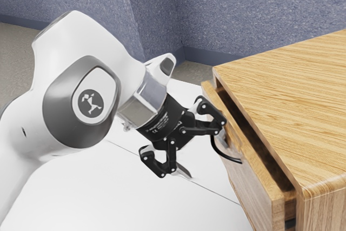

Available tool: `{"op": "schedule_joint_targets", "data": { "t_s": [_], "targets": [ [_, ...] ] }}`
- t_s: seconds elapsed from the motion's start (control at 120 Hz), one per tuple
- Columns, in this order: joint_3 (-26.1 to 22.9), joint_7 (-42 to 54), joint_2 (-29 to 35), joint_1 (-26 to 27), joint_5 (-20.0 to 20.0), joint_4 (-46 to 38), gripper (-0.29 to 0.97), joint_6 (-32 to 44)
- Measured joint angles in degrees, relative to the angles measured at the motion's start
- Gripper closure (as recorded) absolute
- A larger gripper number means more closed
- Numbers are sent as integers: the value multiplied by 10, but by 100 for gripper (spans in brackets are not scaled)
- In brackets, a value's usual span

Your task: Pull the drawer handle with one arm to open the drawer

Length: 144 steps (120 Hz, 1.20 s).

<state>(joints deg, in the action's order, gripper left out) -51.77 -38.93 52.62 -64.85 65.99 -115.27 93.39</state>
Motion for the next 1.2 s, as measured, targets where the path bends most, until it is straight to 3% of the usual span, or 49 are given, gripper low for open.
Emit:
{"op": "schedule_joint_targets", "data": {
  "t_s": [0.85, 1.2],
  "targets": [
    [55, 8, 11, 88, -30, -52, 1, 3],
    [111, 9, 21, 143, -63, -88, 1, 7]
  ]
}}
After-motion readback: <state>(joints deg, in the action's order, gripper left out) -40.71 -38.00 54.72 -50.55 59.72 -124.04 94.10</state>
